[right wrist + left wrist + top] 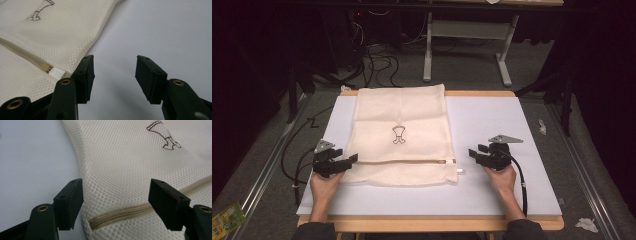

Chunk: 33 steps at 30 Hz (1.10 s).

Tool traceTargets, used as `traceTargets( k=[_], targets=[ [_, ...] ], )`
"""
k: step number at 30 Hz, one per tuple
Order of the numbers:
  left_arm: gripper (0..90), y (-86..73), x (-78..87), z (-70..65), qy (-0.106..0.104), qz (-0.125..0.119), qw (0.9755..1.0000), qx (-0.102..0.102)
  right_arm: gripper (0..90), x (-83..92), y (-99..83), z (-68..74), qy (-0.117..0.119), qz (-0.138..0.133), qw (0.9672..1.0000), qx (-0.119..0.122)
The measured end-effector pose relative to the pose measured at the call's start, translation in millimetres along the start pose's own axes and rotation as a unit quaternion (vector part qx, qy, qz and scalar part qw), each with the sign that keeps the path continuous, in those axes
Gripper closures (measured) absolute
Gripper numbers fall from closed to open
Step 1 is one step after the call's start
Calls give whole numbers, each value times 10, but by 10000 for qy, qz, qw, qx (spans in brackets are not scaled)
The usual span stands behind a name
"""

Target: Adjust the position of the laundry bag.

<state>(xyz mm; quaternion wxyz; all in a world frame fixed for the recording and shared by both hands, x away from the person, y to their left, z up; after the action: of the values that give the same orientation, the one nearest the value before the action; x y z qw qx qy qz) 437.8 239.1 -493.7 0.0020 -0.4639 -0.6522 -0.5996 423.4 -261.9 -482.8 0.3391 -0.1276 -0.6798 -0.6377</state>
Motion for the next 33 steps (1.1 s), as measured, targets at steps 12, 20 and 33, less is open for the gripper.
traceTargets(
  k=[12, 20, 33],
  targets=[
    [306, 20, -84, 19, 126, 101, 9998, 123, 491, -260, 119, 304, 354, 309, 9988, 116],
    [308, 32, -106, 48, 210, 167, 9994, 213, 490, -385, 191, 446, 396, 448, 9981, 169],
    [376, 59, -191, 76, 318, 304, 9986, 286, 495, -567, 253, 579, 279, 780, 9964, 198]
  ],
)
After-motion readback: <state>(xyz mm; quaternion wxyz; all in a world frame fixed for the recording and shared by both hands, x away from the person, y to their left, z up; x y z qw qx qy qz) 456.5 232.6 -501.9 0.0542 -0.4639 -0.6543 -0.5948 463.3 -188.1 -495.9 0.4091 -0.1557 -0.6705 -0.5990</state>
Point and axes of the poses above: each handheld gripper's, and its own axes: x roughly backward along the jaws, y roughly out of its top, z roughly to its left, the point moved 4 cm from there along -x, roughly forward along the jaws, and after that the axes turned 11 degrees about -y, right-handed, at the moved point
